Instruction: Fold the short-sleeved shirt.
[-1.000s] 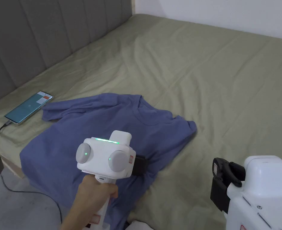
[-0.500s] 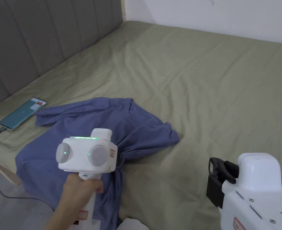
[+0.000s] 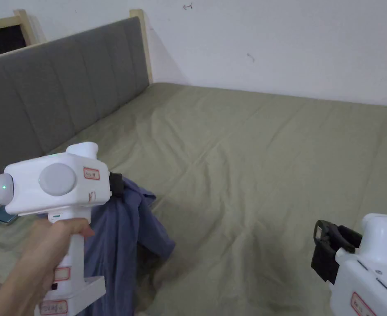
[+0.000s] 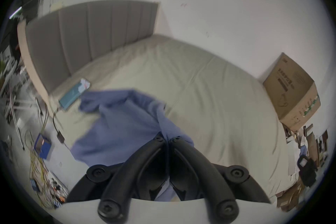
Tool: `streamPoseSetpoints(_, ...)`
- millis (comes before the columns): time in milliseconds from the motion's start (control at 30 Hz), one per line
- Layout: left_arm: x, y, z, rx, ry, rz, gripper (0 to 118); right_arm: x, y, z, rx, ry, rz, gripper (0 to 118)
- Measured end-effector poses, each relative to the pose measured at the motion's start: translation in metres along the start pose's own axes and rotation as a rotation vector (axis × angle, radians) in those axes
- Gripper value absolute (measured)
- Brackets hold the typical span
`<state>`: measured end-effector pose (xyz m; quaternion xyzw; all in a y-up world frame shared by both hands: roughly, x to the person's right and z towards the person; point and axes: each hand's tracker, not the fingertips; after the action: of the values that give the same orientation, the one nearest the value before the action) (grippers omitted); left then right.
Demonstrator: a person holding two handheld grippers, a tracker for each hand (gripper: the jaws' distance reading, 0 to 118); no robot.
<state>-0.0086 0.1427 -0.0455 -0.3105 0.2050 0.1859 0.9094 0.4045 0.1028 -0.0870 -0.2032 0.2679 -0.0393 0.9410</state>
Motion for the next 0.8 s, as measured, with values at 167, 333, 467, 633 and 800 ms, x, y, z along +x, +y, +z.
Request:
streamPoseSetpoints(167, 0.072, 0.047, 0.042, 0.101, -0.129, -0.101, 0, 0.026, 0.014, 0.025, 0.065, -0.057, -0.034, 0)
streamPoseSetpoints(333, 0.168, 0.072, 0.064, 0.140, -0.313, -0.233, 0, 0.056, 0.027, 0.052, 0.126, -0.131, -0.066, 0)
streamPoseSetpoints(467, 0.255, 0.073, 0.072, 0.139, -0.482, -0.384, 0, 0.083, 0.031, 0.070, 0.152, -0.195, -0.088, 0)
streamPoseSetpoints(633, 0.336, 0.031, 0.042, 0.074, -0.584, -0.483, 0, 0.114, 0.025, 0.086, 0.159, -0.279, -0.115, 0)
streamPoseSetpoints(800, 0.379, -0.086, -0.067, -0.265, -0.574, -0.480, 0, 0.143, 0.009, 0.087, 0.099, -0.349, -0.150, 0)
